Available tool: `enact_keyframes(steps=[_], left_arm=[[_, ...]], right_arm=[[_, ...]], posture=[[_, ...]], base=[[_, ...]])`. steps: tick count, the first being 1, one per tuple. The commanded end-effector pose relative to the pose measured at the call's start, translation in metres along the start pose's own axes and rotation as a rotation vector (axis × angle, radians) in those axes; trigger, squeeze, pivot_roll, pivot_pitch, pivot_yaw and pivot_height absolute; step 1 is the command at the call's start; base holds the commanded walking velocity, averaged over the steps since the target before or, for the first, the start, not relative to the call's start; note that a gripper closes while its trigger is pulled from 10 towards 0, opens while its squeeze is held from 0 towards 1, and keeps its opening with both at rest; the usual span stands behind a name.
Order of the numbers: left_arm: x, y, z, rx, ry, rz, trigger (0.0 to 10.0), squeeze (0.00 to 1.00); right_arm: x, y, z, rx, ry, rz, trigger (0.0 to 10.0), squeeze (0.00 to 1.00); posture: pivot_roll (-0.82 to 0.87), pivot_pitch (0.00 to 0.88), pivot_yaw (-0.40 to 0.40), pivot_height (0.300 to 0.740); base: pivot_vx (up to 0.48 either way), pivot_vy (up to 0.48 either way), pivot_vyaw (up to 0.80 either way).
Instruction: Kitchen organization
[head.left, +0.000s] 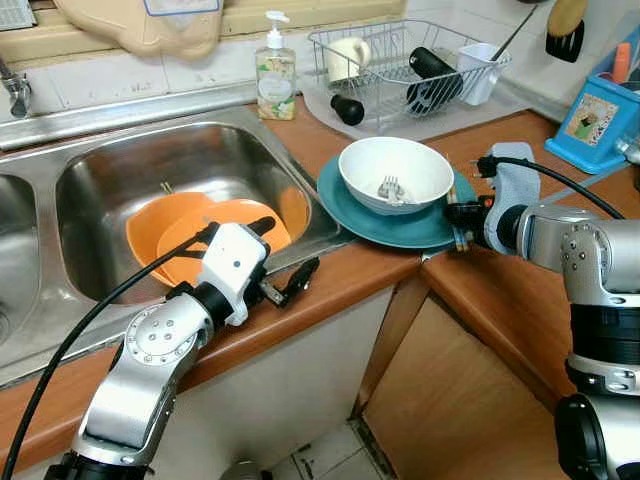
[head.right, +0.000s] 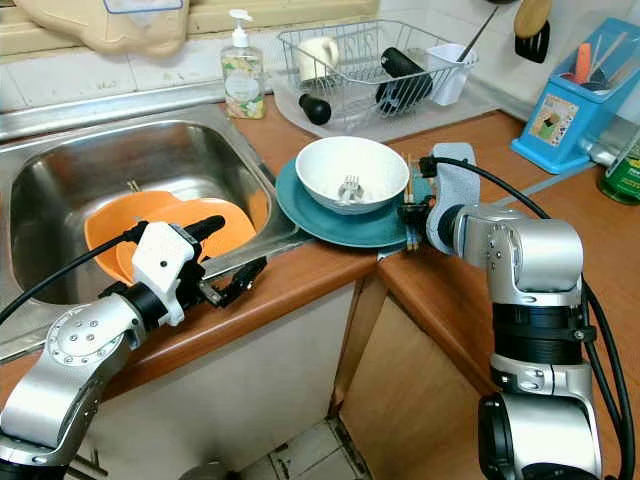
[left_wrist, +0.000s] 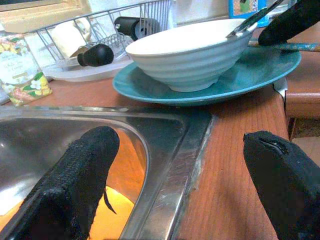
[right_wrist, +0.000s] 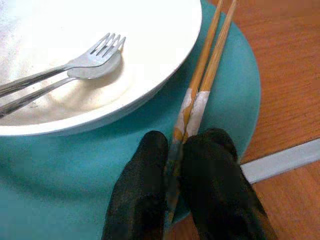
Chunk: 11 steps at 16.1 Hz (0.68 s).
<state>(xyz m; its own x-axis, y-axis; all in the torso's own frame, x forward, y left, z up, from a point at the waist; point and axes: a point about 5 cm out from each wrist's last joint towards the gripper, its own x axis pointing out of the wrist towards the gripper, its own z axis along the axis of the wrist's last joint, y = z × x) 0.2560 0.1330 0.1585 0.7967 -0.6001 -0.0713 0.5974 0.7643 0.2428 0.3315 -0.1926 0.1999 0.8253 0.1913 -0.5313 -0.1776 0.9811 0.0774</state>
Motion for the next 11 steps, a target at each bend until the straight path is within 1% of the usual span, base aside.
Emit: enact_keyframes(steps=[1,2,4,5,6,8,9,10,11], left_arm=[[0.0031,-0.0010,0.0060,0.008,-0.019,-0.019,10.0,0.00],[0.0032,-0.0006,0.0062,0.008,-0.019,-0.019,10.0,0.00],[0.0033,-0.0003,0.0065,0.010,-0.020,-0.019,10.0,0.00],[0.0032,-0.0001,0.0065,0.010,-0.020,-0.020,10.0,0.00],[0.0033,0.0001,0.0066,0.009,-0.020,-0.020,10.0,0.00],[0.0031,0.0000,0.0058,0.009,-0.018,-0.022,10.0,0.00],[0.0031,0.0001,0.0058,0.009,-0.018,-0.022,10.0,0.00],[0.0031,0.0004,0.0059,0.008,-0.018,-0.022,10.0,0.00],[0.0032,0.0008,0.0062,0.008,-0.020,-0.021,10.0,0.00]], right_arm=[[-0.0002,-0.0020,0.0040,0.000,-0.013,-0.014,4.7,0.00],[-0.0001,-0.0021,0.0040,0.002,-0.014,-0.015,4.6,0.00],[0.0004,-0.0035,0.0039,0.016,-0.022,-0.026,4.0,0.00],[0.0005,-0.0042,0.0038,0.020,-0.025,-0.029,3.9,0.00],[0.0006,-0.0047,0.0037,0.026,-0.028,-0.030,3.5,0.00],[0.0009,-0.0051,0.0019,0.030,-0.027,-0.029,2.3,0.00],[0.0009,-0.0053,0.0015,0.031,-0.027,-0.029,1.3,0.00],[0.0010,-0.0061,0.0011,0.036,-0.029,-0.033,0.0,0.00],[0.0004,-0.0087,0.0022,0.042,-0.042,-0.049,0.0,0.00]], posture=[[-0.02,0.000,-0.014,0.740],[-0.02,0.000,-0.014,0.740],[-0.02,0.000,-0.013,0.740],[-0.02,0.000,-0.010,0.740],[-0.03,0.000,-0.008,0.740],[-0.03,0.000,-0.006,0.740],[-0.03,0.000,-0.005,0.740],[-0.03,0.000,-0.005,0.740],[-0.03,0.000,-0.004,0.740]], base=[[0.000,0.000,0.00],[0.000,0.000,0.00],[0.000,0.000,0.00],[0.000,0.000,0.00],[0.000,0.000,0.00],[0.000,0.000,0.00],[0.000,0.000,0.00],[0.000,0.000,0.00],[0.000,0.000,0.00]])
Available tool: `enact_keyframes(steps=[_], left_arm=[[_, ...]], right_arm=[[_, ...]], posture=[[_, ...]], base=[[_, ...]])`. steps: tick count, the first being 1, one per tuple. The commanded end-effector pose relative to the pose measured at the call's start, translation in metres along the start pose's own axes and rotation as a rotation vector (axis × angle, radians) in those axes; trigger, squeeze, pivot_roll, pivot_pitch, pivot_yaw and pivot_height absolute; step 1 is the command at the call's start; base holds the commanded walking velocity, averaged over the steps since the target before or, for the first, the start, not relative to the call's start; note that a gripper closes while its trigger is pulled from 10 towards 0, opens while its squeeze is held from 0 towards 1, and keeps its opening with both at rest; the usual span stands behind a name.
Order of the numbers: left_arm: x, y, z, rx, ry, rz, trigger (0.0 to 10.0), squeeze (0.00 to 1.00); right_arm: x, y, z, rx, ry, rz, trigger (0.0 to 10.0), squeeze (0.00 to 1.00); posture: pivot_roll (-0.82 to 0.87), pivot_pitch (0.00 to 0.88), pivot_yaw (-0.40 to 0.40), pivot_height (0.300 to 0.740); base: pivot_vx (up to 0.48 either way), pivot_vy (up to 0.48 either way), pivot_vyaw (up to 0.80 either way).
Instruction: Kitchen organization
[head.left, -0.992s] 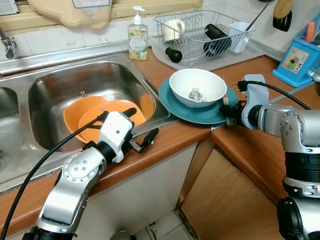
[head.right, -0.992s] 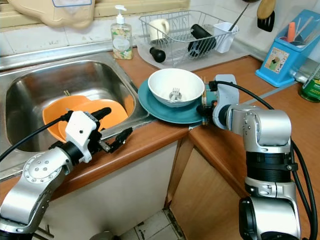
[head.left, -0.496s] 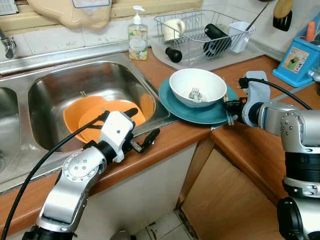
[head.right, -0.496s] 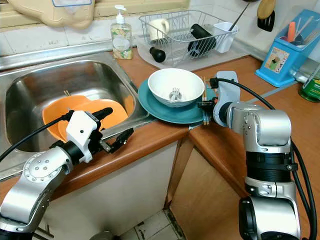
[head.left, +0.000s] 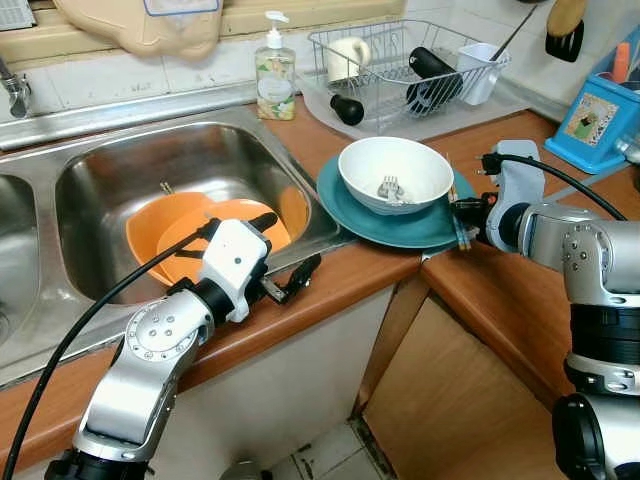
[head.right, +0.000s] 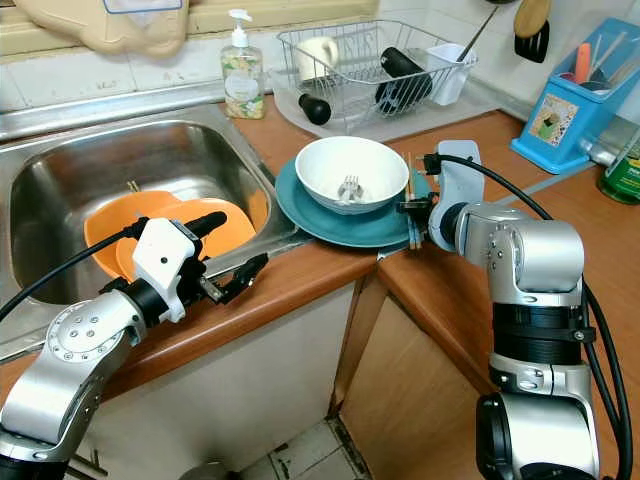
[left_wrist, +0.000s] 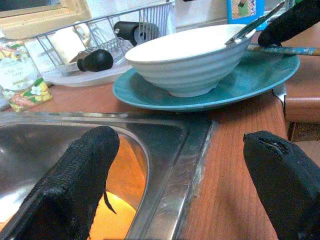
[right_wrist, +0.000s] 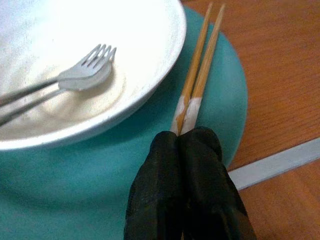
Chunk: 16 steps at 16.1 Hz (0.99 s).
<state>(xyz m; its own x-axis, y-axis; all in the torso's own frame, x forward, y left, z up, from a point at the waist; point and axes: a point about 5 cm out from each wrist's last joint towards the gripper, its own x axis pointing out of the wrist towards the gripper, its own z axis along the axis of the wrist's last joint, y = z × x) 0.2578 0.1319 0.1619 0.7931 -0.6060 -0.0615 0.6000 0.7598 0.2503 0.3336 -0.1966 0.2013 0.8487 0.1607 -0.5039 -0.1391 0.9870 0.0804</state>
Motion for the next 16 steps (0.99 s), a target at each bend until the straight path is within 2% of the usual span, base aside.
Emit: enact_keyframes(steps=[1,3,5,6,11,14,16], left_arm=[[0.001,0.000,0.003,-0.001,-0.009,-0.017,10.0,0.00],[0.002,0.001,0.004,-0.002,-0.014,-0.010,10.0,0.00],[0.002,0.001,0.004,-0.001,-0.016,-0.005,10.0,0.00],[0.002,0.003,0.005,0.000,-0.017,-0.001,10.0,0.00],[0.002,0.005,0.006,0.004,-0.022,0.008,10.0,0.00],[0.004,0.006,0.008,0.002,-0.030,0.021,10.0,0.00],[0.004,0.005,0.008,-0.002,-0.033,0.026,10.0,0.00]], right_arm=[[0.000,-0.006,0.001,0.023,-0.017,-0.027,0.0,0.00],[-0.005,-0.012,0.019,0.013,-0.209,-0.058,0.0,0.00],[-0.009,-0.013,0.028,0.034,-0.293,-0.051,0.0,0.00],[-0.014,-0.012,0.036,0.033,-0.393,-0.040,0.0,0.00],[-0.022,-0.010,0.046,0.098,-0.534,0.010,0.0,0.00],[-0.034,0.002,0.052,0.202,-0.673,0.227,0.0,0.00],[-0.039,0.007,0.045,0.295,-0.705,0.397,0.0,0.00]], posture=[[-0.03,0.000,-0.005,0.740],[-0.03,0.000,-0.003,0.740],[-0.03,0.000,-0.002,0.740],[-0.03,0.000,0.000,0.740],[-0.03,0.000,0.007,0.740],[-0.03,0.000,0.007,0.740],[-0.03,0.000,0.005,0.740]], base=[[0.000,0.000,0.00],[0.000,0.000,0.00],[0.000,0.000,0.00],[0.000,0.000,0.00],[0.000,0.000,0.00],[0.000,0.000,0.00],[0.000,0.000,0.00]])
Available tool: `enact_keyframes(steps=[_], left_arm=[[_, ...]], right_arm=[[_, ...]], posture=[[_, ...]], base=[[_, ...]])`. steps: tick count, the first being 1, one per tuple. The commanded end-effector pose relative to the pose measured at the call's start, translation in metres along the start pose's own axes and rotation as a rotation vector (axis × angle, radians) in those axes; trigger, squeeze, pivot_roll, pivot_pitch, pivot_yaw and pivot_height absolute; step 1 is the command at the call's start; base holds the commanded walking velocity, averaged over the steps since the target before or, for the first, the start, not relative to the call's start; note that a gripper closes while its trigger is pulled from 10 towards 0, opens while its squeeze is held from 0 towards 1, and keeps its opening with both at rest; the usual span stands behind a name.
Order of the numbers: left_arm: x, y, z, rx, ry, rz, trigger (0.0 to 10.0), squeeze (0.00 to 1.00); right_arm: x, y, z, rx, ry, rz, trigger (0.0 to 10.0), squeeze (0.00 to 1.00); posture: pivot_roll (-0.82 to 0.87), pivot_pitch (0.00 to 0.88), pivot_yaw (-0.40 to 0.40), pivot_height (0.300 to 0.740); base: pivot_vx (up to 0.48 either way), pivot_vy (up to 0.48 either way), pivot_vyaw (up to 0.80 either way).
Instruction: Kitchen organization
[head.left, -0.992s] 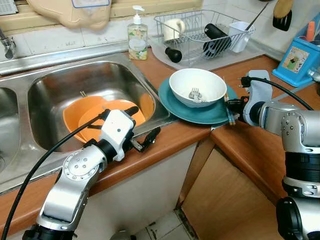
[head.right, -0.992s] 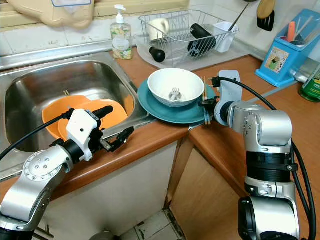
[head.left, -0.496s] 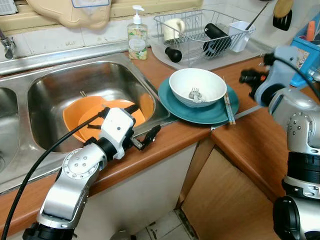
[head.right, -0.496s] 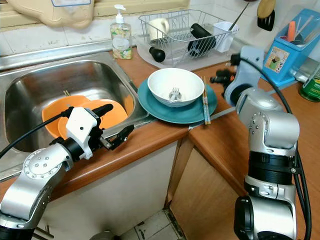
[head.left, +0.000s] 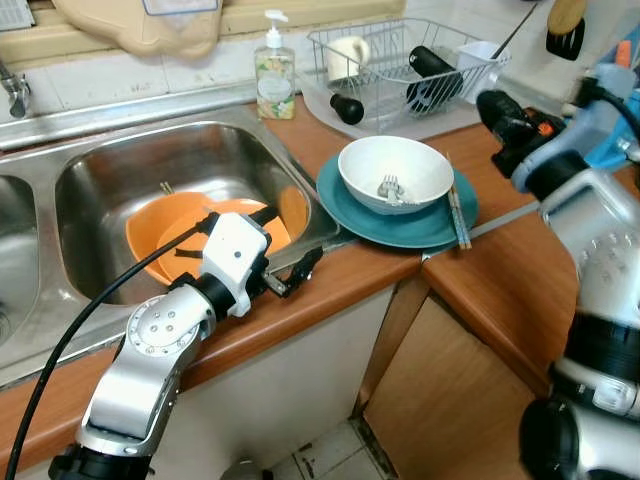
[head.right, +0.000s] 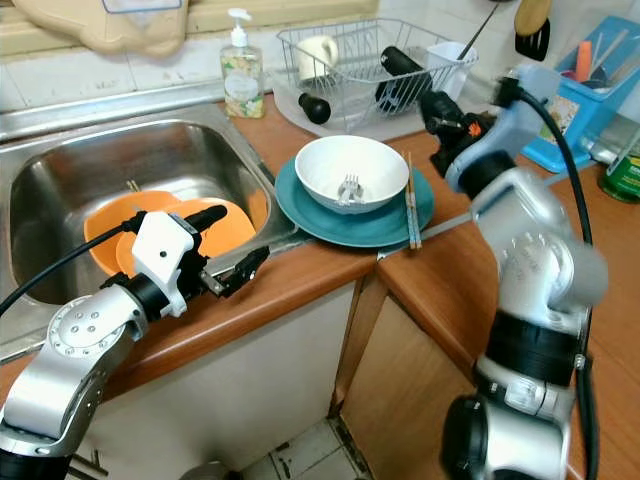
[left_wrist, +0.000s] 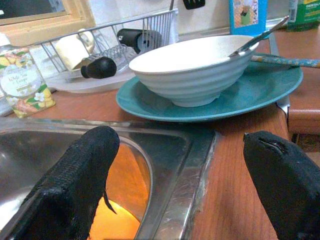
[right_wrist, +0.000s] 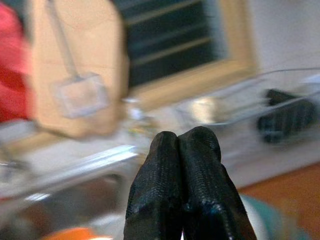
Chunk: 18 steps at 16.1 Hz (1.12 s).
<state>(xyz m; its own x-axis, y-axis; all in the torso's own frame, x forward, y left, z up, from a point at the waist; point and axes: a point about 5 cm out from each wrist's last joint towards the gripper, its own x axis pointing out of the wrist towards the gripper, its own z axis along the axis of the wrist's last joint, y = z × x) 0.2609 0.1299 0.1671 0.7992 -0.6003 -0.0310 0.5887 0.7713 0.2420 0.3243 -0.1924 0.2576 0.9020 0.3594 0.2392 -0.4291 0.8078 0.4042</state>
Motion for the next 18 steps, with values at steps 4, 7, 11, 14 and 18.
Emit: enact_keyframes(steps=[4,7,11,14,18], left_arm=[[0.000,0.004,0.004,0.003,-0.011,0.022,10.0,0.00],[-0.002,0.005,0.005,-0.007,-0.016,0.038,10.0,0.00],[-0.005,-0.002,0.003,-0.015,-0.008,0.025,10.0,0.00],[-0.002,-0.011,0.001,-0.021,0.002,-0.006,10.0,0.00],[-0.001,-0.015,-0.002,-0.001,0.021,-0.030,10.0,0.00]], right_arm=[[-0.012,0.007,-0.004,0.092,-0.013,0.127,0.0,0.00],[-0.020,0.016,-0.011,0.015,0.027,0.147,4.6,0.00],[-0.033,-0.013,0.007,-0.190,-0.017,-0.165,10.0,1.00],[-0.051,-0.036,0.000,-0.217,0.083,-0.274,10.0,1.00],[-0.065,-0.044,-0.023,-0.200,0.278,-0.275,10.0,1.00]], posture=[[-0.03,0.000,0.002,0.740],[-0.02,0.000,-0.002,0.740],[-0.03,0.000,0.006,0.740],[-0.04,0.000,0.012,0.740],[-0.04,0.000,0.010,0.740]], base=[[0.000,0.000,0.00],[0.000,0.000,0.00],[0.000,0.000,0.00],[0.000,0.000,0.00],[0.000,0.000,0.00]])
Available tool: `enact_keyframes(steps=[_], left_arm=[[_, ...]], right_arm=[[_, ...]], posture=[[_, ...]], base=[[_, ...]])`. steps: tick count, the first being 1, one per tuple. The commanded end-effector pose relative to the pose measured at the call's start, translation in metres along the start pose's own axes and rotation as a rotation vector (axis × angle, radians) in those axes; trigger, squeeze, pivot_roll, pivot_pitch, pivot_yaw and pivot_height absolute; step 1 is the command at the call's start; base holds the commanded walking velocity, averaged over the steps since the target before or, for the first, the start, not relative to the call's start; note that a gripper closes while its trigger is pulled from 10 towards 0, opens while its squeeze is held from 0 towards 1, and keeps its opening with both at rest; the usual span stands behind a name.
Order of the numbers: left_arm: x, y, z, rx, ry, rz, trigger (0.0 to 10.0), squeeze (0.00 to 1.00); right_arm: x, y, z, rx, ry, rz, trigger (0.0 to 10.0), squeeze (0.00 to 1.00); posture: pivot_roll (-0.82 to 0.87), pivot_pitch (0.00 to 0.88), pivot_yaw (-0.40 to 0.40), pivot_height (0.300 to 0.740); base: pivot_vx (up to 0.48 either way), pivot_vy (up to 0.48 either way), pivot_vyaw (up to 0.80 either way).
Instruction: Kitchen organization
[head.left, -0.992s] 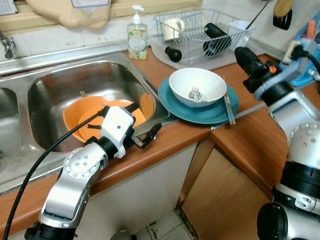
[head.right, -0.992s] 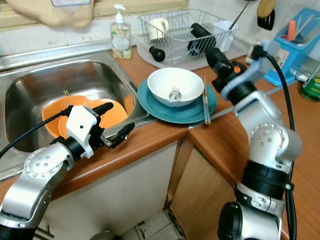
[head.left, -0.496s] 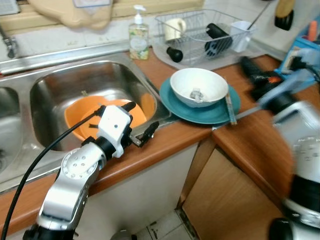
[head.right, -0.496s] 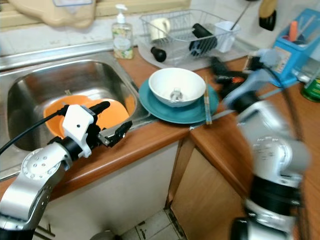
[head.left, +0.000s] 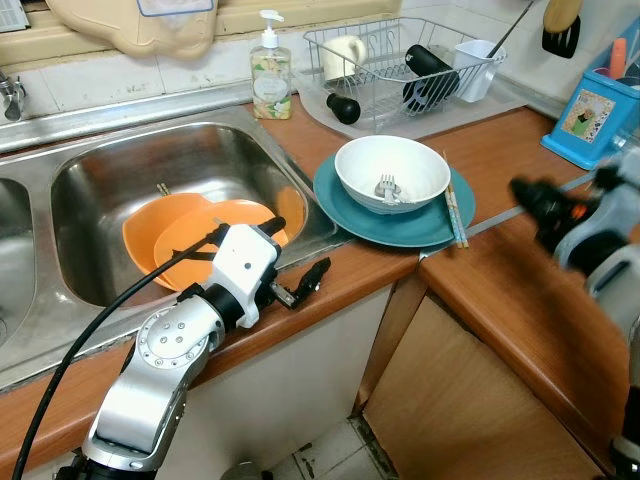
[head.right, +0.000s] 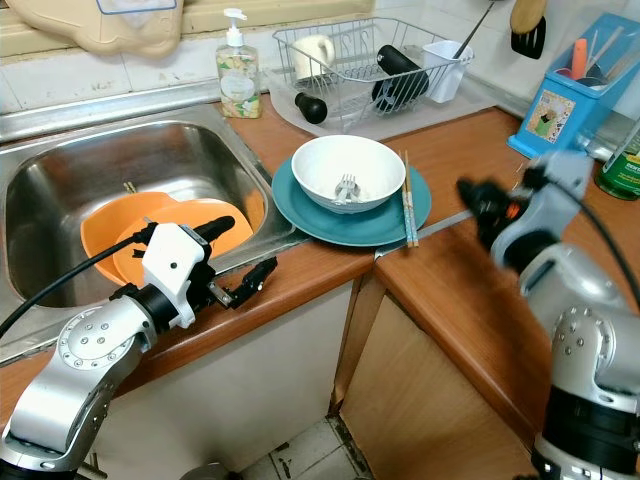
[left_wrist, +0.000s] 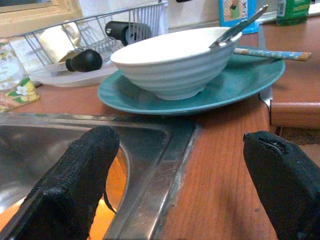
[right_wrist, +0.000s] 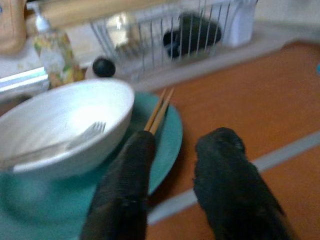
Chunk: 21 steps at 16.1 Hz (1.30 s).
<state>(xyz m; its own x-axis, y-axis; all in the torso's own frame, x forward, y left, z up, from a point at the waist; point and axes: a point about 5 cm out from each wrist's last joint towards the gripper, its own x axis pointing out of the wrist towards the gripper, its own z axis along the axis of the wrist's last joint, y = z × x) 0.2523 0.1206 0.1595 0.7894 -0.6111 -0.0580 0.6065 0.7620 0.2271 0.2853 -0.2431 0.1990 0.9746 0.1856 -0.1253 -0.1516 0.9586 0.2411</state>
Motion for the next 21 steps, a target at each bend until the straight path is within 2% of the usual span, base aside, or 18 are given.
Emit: enact_keyframes(steps=[1,6,12,13,17,21], left_arm=[[-0.001,-0.001,0.002,0.015,0.000,-0.009,10.0,0.00],[-0.001,-0.003,0.001,0.018,0.006,-0.011,10.0,0.00],[0.001,-0.004,0.002,0.026,0.003,-0.017,10.0,0.00],[0.001,-0.005,0.001,0.030,0.004,-0.020,10.0,0.00],[0.001,-0.005,0.001,0.031,0.002,-0.023,10.0,0.00],[0.002,-0.004,0.002,0.034,0.000,-0.026,10.0,0.00]], right_arm=[[-0.002,0.008,0.000,0.000,0.009,0.046,10.0,1.00],[-0.011,0.021,-0.019,0.005,0.027,0.177,10.0,1.00],[-0.012,0.025,-0.019,-0.114,0.095,0.097,10.0,1.00],[-0.011,0.022,-0.021,-0.136,0.132,0.028,10.0,0.00],[-0.009,0.020,-0.025,-0.144,0.199,-0.051,10.0,0.00],[-0.005,0.027,-0.023,-0.124,0.204,-0.032,10.0,0.00]], posture=[[-0.04,0.000,0.004,0.740],[-0.04,0.000,0.008,0.740],[-0.04,0.000,0.007,0.740],[-0.04,0.000,0.005,0.740],[-0.04,0.000,0.009,0.740],[-0.04,0.000,0.008,0.740]], base=[[0.000,0.000,0.00],[0.000,0.000,0.00],[0.000,0.000,0.00],[0.000,0.000,0.00],[0.000,0.000,0.00],[0.000,0.000,0.00]])
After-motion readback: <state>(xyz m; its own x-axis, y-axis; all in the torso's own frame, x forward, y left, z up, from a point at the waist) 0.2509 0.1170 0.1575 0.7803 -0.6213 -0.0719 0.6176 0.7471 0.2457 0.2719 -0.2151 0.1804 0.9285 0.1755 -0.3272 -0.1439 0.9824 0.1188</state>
